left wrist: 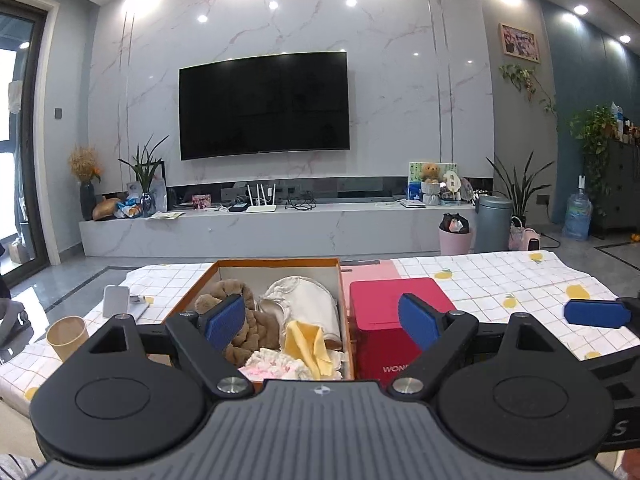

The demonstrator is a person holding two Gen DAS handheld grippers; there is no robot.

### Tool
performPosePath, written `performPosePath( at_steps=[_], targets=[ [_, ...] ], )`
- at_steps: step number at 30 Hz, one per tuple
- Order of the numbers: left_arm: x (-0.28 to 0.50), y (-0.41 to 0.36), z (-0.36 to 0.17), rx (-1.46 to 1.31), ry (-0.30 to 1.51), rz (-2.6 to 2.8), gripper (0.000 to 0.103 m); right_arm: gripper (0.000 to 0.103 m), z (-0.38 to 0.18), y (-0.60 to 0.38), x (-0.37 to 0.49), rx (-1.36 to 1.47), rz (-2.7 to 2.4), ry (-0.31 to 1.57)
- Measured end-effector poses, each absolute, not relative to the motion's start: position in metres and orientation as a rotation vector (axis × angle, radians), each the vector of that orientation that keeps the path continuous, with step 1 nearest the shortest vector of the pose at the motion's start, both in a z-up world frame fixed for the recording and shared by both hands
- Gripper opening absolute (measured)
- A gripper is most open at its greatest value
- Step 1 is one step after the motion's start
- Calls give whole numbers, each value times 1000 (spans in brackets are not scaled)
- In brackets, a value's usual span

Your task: Organize soft objects

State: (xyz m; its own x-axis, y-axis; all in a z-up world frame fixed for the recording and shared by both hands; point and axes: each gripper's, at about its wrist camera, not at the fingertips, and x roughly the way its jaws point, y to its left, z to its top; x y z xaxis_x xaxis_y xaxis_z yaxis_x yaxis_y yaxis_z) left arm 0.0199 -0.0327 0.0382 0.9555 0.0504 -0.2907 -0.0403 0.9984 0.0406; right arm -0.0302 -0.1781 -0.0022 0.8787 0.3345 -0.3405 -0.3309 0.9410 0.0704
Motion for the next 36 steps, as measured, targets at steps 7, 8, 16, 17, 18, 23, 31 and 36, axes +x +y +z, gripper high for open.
performPosePath(
  at_steps=[7,8,16,17,18,23,31,36],
  targets=[
    [17,-39,25,50,303,51,101,100,-11,-178,-25,-25,332,367],
    [17,-38,24,40,308,50,101,100,-12,-178,-25,-28,329,370],
    [16,-36,24,14,336,47,101,100,-17,-179,-23,-31,326,373],
    [16,-36,24,16,334,50,101,100,-17,-178,-23,-33,326,373],
    [15,-37,24,16,334,52,101,100,-17,-178,-23,-34,325,374],
    [14,-39,26,22,340,59,101,100,-16,-177,-26,-34,326,373],
    [11,-39,29,20,340,61,101,100,-16,-178,-27,-33,330,370],
    [12,-40,29,21,347,67,101,100,-16,-178,-26,-36,325,377]
  ],
)
